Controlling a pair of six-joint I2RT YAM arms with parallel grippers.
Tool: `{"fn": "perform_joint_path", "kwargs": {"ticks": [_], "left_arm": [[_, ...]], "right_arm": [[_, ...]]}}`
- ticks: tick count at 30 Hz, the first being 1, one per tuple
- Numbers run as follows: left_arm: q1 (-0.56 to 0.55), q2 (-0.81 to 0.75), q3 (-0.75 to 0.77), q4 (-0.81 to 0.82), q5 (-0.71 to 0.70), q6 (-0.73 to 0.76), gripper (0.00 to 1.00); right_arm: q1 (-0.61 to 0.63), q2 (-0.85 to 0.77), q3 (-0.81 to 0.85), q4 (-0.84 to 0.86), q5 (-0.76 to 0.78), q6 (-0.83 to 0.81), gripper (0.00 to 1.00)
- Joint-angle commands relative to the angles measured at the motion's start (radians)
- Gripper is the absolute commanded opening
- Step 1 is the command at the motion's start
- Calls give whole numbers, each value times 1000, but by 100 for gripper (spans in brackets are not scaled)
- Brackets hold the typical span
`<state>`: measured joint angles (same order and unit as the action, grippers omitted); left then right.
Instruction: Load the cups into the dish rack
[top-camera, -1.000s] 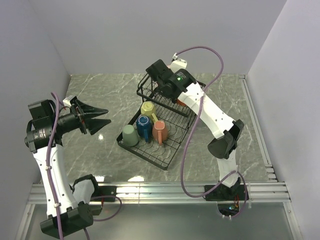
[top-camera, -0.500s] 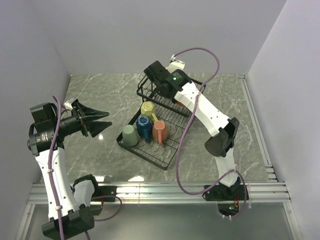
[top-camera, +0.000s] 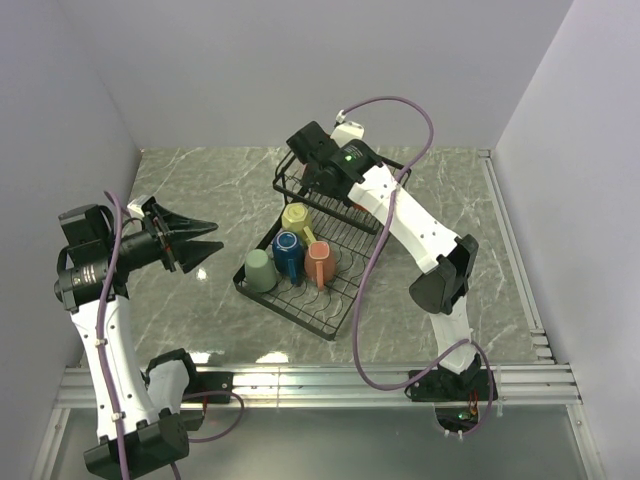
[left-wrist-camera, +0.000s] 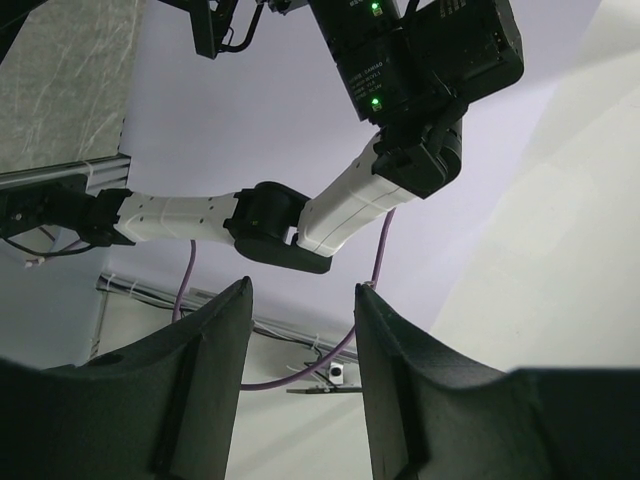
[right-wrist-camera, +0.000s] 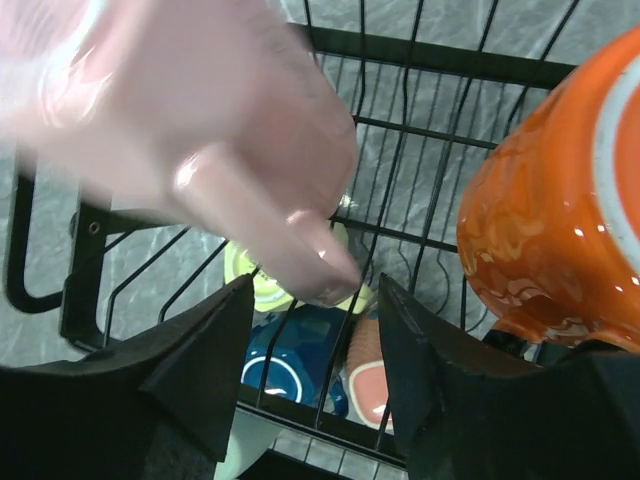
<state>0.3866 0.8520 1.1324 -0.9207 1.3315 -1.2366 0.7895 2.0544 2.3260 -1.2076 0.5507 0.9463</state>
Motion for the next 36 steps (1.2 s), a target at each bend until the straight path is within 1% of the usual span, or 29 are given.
{"fn": "perform_joint_path", "kwargs": {"ticks": [1,15,22,24,25,26,27,28,29,30,31,32,34,35,36], "left_arm": [[8,-22,-8,39,28,-9,50],[15,-24,-10,43,20,-8,50],[15,-15,6,19,9,12,50],[15,-11,20,10,3,26,50],[15,-7,24,-3,-2,32,50],[15,-4,30,-7,-6,43,50],[15,1,44,-16,-17,49,50],[17,5,52,-30,-23,57,50],[18,9,59,-38,-29,74,50],[23,12,75,-49,-43,81,50],[24,18,81,-58,-51,89,51],[26,22,89,-78,-61,104,51],[26,27,109,-96,-101,124,51],[26,27,113,-115,-118,143,51],[26,28,118,-124,-132,150,51]], "right_arm": [[33,-16,3,-20,-69,11,61],[85,-132,-25,-20,-51,14,61],[114,-246,-33,-15,-17,-13,60],[131,-310,-75,26,-3,-44,60],[163,-344,-109,63,6,-108,60],[190,-429,-223,109,30,-142,61],[218,-486,-300,219,57,-177,61],[267,-604,-468,276,101,-229,62],[283,-666,-555,328,110,-239,62],[292,-728,-639,405,110,-233,62],[300,-791,-722,433,114,-195,62],[312,-912,-870,451,111,-167,62],[320,-1028,-1000,473,107,-77,62],[330,-1131,-1110,473,97,-51,62],[336,-1180,-1158,464,89,-28,62]]}}
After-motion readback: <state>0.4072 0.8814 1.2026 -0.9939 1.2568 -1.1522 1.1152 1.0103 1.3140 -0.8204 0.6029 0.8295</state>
